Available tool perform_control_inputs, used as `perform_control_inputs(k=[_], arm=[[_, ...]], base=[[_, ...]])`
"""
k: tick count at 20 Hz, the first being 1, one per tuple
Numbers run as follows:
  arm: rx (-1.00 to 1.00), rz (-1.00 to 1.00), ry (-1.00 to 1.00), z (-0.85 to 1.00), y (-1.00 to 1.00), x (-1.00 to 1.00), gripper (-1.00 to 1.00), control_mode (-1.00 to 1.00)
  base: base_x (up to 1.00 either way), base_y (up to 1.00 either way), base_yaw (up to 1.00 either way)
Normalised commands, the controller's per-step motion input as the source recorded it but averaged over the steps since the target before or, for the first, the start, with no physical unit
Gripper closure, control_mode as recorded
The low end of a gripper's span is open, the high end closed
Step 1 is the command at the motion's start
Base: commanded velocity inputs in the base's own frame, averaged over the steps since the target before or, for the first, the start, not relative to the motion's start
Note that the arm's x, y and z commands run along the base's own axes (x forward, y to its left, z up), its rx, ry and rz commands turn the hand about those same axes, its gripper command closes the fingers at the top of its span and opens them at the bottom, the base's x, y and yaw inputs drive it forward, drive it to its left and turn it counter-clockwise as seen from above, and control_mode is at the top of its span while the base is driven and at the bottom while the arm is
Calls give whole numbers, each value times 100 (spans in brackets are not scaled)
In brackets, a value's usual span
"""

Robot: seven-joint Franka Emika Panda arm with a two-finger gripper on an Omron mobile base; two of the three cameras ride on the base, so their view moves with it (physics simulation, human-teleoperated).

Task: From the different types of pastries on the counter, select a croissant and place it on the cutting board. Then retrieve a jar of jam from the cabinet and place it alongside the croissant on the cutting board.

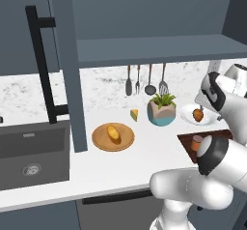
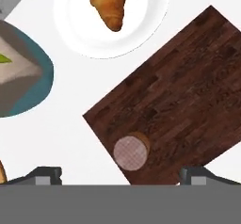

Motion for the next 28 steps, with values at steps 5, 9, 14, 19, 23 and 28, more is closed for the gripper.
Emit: perform_control_inputs(k=[5, 9, 14, 19, 23, 28], arm=[[-10, 19, -20, -25, -36, 10, -100, -100], [-6, 13, -11, -15, -25, 35, -100, -100], [-1, 3, 3, 22, -14, 67, -100, -100], [0, 8, 43, 10, -9, 78, -100, -100], [0, 7, 7, -16, -45, 21, -100, -100], [0, 3, -2, -58, -48, 0, -100, -100]], base=[[0, 0, 0], [0, 0, 0], [0, 0, 0], [0, 0, 0], [0, 0, 0], [0, 0, 0]])
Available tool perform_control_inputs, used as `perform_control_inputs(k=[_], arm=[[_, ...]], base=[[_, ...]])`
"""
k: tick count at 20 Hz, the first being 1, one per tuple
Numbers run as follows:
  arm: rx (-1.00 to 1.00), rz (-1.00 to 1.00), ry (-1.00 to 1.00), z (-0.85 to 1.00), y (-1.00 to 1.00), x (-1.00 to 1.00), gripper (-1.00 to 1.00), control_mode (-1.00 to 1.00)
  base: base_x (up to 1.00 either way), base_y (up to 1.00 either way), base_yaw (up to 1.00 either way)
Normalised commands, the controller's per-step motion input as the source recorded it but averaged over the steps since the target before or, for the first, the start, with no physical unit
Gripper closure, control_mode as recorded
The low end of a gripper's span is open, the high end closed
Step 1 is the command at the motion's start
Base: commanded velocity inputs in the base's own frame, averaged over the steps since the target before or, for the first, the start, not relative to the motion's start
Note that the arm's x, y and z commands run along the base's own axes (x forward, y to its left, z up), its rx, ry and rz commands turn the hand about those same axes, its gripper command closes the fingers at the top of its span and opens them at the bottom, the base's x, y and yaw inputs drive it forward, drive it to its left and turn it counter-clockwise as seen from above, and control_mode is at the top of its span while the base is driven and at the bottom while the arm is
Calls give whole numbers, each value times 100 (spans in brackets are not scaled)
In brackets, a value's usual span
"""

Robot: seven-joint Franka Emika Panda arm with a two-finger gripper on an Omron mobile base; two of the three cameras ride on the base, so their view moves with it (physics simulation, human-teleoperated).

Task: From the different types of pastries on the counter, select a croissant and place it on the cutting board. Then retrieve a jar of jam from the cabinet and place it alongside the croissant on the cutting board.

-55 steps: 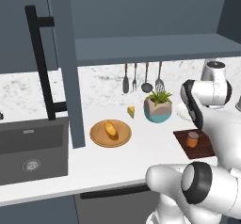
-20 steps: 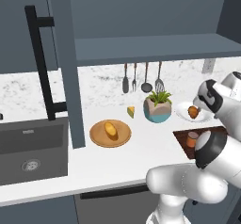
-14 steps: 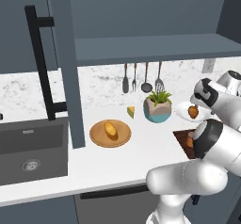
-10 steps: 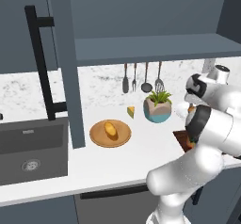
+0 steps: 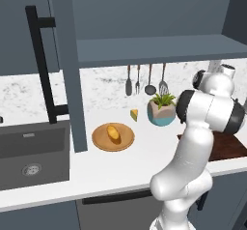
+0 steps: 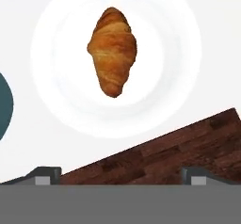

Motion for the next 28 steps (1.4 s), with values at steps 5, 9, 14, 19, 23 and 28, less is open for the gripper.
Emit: perform_control_inputs(k=[5, 9, 14, 19, 23, 28], arm=[[0, 3, -12, -58, -36, 12, -100, -100], [1, 7, -4, -25, -26, 37, -100, -100], [3, 1, 7, -4, 0, 45, -100, -100], [2, 0, 3, 0, 0, 42, -100, -100], [0, 1, 0, -12, 0, 44, -100, -100], [0, 3, 1, -18, 0, 44, -100, -100]], base=[[0, 0, 0], [0, 0, 0], [0, 0, 0], [0, 0, 0], [0, 0, 0], [0, 0, 0]])
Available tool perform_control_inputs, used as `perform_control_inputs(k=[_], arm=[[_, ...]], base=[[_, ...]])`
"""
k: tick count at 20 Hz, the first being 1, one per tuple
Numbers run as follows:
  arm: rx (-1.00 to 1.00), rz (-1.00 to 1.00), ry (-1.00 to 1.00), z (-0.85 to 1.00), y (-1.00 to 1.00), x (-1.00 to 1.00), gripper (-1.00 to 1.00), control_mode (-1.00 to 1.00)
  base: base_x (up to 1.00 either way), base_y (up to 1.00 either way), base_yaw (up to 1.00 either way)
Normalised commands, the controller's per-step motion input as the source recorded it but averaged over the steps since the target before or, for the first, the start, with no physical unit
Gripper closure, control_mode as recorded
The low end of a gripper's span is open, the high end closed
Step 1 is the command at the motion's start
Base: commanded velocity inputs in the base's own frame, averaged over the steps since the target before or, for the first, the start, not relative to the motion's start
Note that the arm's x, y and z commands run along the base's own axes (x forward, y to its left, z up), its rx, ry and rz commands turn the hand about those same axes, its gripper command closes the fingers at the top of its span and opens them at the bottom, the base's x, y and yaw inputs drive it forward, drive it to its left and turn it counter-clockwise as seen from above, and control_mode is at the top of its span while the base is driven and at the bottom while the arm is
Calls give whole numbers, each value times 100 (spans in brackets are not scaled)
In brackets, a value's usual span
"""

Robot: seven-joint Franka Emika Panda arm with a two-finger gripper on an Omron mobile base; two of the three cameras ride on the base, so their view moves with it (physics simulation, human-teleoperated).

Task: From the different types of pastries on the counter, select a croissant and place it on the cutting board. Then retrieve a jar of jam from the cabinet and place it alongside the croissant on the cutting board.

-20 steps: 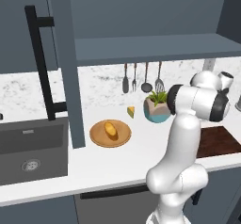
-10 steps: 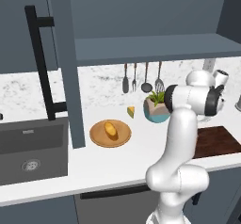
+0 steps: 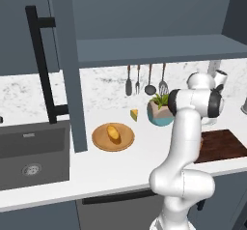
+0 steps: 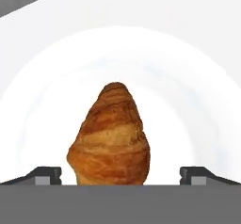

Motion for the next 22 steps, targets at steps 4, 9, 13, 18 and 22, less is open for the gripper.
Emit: perform_control_inputs(k=[4, 9, 13, 18, 22], arm=[[0, 5, 3, -24, 0, 49, -100, -100], [0, 4, 7, -23, 2, 25, -100, -100], [0, 4, 10, -23, 0, 22, -100, -100], [0, 3, 6, -19, 0, 8, -100, -100], [0, 2, 6, -17, 5, 2, 100, -100]], base=[[0, 0, 0], [0, 0, 0], [0, 0, 0], [0, 0, 0], [0, 0, 0]])
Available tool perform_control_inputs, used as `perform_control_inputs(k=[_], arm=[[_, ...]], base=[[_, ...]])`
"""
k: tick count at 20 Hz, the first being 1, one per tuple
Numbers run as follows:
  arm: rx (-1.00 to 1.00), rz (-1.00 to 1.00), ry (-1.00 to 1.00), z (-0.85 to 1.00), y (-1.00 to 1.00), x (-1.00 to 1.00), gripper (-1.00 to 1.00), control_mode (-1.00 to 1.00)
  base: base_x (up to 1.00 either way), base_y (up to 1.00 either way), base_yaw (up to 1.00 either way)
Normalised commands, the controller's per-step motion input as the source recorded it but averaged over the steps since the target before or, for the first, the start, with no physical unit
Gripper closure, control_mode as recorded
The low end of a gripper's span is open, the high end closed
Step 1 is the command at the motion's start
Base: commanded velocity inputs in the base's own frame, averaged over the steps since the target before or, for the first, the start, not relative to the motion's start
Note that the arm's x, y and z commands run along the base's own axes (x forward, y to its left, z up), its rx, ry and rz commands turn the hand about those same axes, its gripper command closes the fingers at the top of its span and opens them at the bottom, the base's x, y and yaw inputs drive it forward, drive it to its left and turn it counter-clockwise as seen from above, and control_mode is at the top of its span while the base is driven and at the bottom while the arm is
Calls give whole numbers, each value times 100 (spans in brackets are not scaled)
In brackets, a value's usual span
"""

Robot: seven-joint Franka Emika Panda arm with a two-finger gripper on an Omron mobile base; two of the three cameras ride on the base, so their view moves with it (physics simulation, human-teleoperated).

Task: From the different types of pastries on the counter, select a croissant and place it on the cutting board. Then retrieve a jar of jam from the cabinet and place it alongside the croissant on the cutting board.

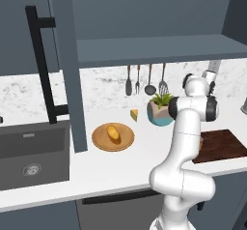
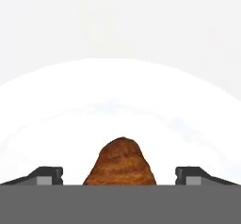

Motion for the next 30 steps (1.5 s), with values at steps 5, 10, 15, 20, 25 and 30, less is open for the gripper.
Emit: perform_control_inputs(k=[5, 10, 15, 20, 25, 30], arm=[[0, 0, 5, -4, 29, 0, 100, -100], [0, 0, 0, 0, 22, -5, 100, -100], [0, 0, 0, -1, 5, -12, 100, -100], [0, 0, -1, 5, 0, -51, 100, -100], [0, 0, 0, 24, 0, -54, 100, -100], [0, 0, -1, 22, 1, -58, 100, -100]], base=[[0, 0, 0], [0, 0, 0], [0, 0, 0], [0, 0, 0], [0, 0, 0], [0, 0, 0]])
